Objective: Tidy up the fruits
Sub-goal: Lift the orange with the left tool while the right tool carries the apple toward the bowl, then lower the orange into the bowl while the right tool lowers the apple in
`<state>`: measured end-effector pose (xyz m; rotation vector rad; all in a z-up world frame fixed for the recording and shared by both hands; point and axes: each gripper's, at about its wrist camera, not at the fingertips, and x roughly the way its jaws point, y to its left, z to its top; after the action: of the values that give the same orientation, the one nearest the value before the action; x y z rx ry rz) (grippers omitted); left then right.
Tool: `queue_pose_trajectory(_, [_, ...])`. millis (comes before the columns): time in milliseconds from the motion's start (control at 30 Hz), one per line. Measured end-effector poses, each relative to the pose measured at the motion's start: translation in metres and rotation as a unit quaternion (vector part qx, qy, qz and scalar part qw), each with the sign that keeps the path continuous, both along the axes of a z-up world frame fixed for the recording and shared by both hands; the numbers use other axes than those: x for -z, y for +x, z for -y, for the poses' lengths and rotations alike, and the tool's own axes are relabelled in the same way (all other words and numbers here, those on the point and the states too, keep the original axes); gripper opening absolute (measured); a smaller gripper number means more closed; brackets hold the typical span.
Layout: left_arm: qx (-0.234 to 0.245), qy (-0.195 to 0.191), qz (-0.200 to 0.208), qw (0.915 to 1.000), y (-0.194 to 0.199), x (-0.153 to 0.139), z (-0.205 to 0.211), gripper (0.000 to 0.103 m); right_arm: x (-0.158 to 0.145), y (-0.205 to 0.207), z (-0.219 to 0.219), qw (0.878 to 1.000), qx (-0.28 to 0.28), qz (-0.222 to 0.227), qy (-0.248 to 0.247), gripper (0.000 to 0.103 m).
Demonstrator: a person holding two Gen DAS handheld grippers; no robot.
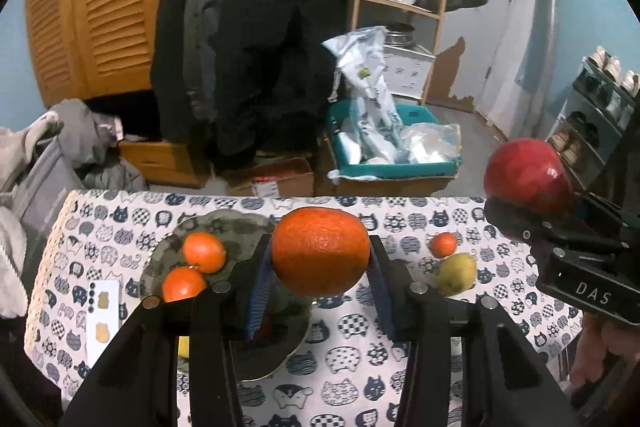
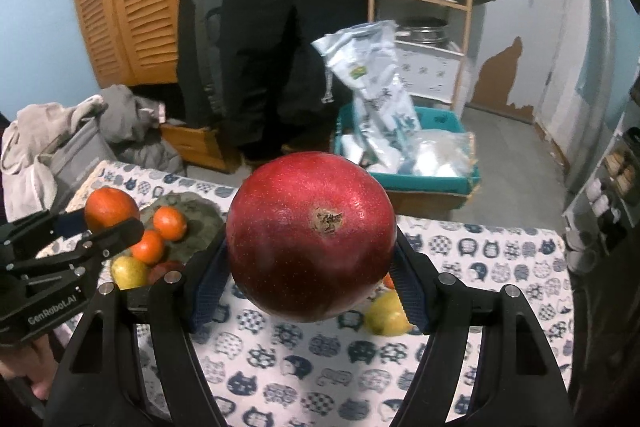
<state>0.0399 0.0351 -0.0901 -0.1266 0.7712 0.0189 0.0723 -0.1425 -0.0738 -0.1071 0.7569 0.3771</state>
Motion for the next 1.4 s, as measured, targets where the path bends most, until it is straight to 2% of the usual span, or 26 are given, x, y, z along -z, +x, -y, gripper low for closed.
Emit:
queue_pose_trajectory(567, [-0.056, -0.016, -0.051, 0.997, -0.012, 0.042, -0.068, 0.046, 0.032, 0.019, -0.09, 0.997, -0.062, -0.043, -0.004, 0.074])
queue_pose_trajectory(700, [-0.057, -0.038, -0.084, 0.9941, -0.011, 0.065, -0.08, 0.046, 0.046, 0.022, -0.108, 0.996, -0.071, -0.058, -0.008, 0.074])
queue_pose_trajectory(867, [-0.058, -0.039, -0.116, 0.9909, -0.012, 0.091, -0.083, 0.046, 0.066, 0.025, -0.129, 0.993, -0.081, -0.079, -0.018, 0.074])
queue_pose_trajectory(1067, [-0.061, -0.054, -0.149, 0.9855, -0.011, 0.118, -0.092, 0.046, 0.088, 0.028, -0.145, 0.99, -0.089, -0.107, -0.024, 0.074])
queue_pose_trajectory(1233, [-0.059, -0.068, -0.169, 0.9815, -0.01, 0.131, -0.095, 0.046, 0.096, 0.029, -0.15, 0.989, -0.09, -0.116, -0.032, 0.074])
queue_pose_trajectory(1400, [-0.062, -0.065, -0.188, 0.9781, -0.007, 0.138, -0.095, 0.047, 0.101, 0.031, -0.153, 0.988, -0.09, -0.124, -0.032, 0.074])
